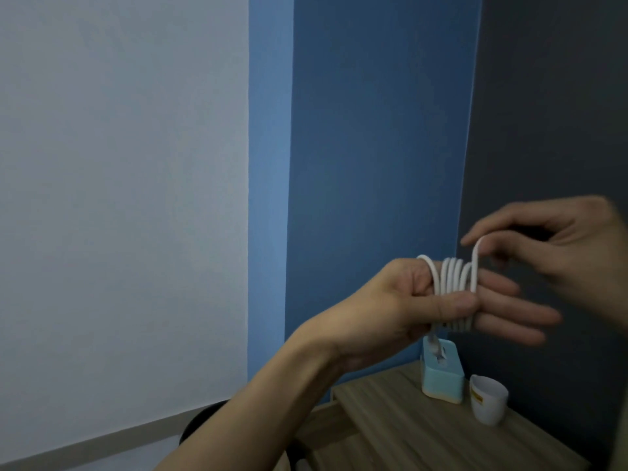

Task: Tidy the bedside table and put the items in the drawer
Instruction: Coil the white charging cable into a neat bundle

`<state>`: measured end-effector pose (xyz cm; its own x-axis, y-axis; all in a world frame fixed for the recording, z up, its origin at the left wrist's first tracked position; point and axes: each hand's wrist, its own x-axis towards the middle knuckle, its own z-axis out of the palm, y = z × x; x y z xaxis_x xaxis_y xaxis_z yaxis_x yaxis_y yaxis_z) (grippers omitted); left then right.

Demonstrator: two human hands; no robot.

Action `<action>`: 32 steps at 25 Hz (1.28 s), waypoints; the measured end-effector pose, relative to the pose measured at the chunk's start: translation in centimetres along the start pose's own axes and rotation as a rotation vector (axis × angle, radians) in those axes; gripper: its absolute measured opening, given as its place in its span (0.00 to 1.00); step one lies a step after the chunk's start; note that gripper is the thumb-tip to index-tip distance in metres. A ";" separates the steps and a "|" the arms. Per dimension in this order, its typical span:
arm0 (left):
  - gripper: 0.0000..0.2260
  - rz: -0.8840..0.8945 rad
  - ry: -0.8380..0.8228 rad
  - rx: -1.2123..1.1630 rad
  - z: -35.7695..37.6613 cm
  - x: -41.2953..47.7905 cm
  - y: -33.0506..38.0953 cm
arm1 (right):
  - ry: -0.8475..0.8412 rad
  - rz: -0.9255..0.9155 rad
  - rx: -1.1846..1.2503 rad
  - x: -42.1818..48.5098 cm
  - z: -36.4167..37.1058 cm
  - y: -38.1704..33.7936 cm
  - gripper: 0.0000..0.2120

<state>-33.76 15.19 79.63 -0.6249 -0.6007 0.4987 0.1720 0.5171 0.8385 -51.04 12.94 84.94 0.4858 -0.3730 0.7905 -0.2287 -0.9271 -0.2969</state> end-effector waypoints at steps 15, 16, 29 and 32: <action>0.14 0.124 0.416 -0.141 0.2 1.0 -0.6 | -0.055 0.196 -0.062 -4.7 4.7 1.8 0.18; 0.14 0.123 0.442 -0.097 0.1 1.1 -0.8 | -0.089 0.171 -0.164 -4.9 4.5 1.9 0.21; 0.11 -0.045 0.245 0.357 -0.2 -0.2 -1.7 | -0.054 0.026 -0.417 -2.4 0.2 -0.2 0.18; 0.09 -0.053 0.177 0.278 0.6 -0.2 -1.0 | -0.012 0.117 -0.108 -2.2 0.7 -0.7 0.21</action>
<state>-34.25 15.13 78.53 -0.4812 -0.7152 0.5070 -0.0866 0.6143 0.7843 -51.39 14.38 83.05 0.4610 -0.4789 0.7471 -0.3733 -0.8684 -0.3264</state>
